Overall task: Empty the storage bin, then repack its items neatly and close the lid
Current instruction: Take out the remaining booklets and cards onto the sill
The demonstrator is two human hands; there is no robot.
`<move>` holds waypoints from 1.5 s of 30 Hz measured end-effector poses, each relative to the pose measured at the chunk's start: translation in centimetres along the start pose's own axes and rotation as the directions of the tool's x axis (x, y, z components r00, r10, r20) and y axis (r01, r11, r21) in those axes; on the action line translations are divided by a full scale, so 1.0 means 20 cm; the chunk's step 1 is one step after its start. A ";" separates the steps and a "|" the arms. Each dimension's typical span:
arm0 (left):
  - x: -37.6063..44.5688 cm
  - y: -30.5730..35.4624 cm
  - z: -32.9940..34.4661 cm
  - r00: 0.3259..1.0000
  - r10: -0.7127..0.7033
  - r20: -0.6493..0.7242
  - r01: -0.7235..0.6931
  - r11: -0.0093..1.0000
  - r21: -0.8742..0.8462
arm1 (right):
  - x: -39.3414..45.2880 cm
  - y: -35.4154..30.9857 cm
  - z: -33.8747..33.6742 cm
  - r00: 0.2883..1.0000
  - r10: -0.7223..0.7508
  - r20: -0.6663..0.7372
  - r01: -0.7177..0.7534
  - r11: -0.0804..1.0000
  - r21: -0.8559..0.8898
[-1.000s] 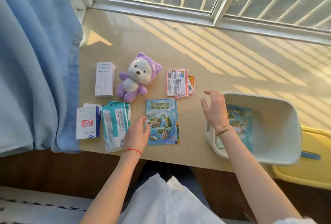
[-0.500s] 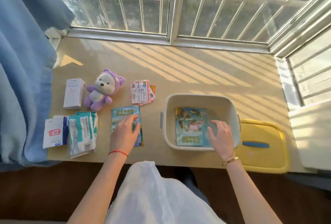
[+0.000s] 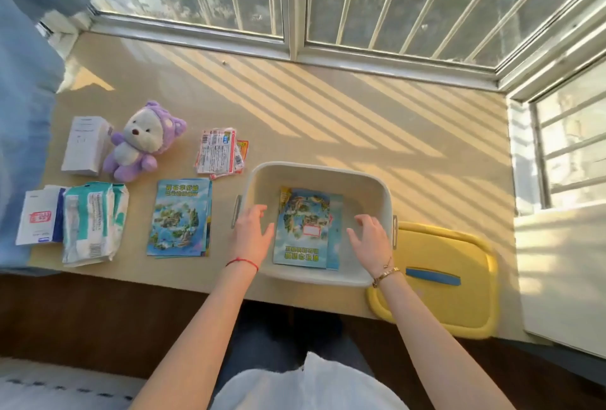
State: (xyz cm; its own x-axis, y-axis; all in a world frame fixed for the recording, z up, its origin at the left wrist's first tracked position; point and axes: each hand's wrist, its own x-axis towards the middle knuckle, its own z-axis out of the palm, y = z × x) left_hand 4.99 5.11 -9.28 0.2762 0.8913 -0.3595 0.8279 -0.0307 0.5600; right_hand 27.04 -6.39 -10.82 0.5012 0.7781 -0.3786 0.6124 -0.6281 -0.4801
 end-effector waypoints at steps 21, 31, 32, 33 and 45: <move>0.36 -0.15 0.57 0.914 -0.387 0.125 0.389 0.921 0.007 | 0.47 0.14 0.47 0.991 0.069 0.114 -0.076 0.996 0.056; 0.22 -0.15 0.37 0.961 -0.276 0.001 0.274 0.954 -0.121 | 0.49 0.04 0.55 0.994 0.089 0.057 -0.084 0.993 -0.077; 0.20 -0.15 0.35 0.964 -0.266 -0.008 0.262 0.954 -0.143 | 0.49 0.02 0.56 0.994 0.093 0.049 -0.088 0.991 -0.100; 0.19 -0.15 0.34 0.966 -0.257 -0.015 0.251 0.954 -0.165 | 0.49 0.02 0.57 0.994 0.104 0.040 -0.099 0.988 -0.120; 0.13 -0.12 0.21 0.988 -0.138 -0.071 0.117 0.963 -0.244 | 0.42 0.02 0.47 0.971 0.213 0.109 -0.239 0.864 0.444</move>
State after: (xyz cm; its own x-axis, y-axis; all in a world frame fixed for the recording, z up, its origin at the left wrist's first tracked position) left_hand 5.82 5.60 -14.72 0.1245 0.9168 -0.3793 0.7101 0.1847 0.6794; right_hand 25.71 0.06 -21.61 0.5506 0.6225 -0.5562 0.1376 -0.7248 -0.6750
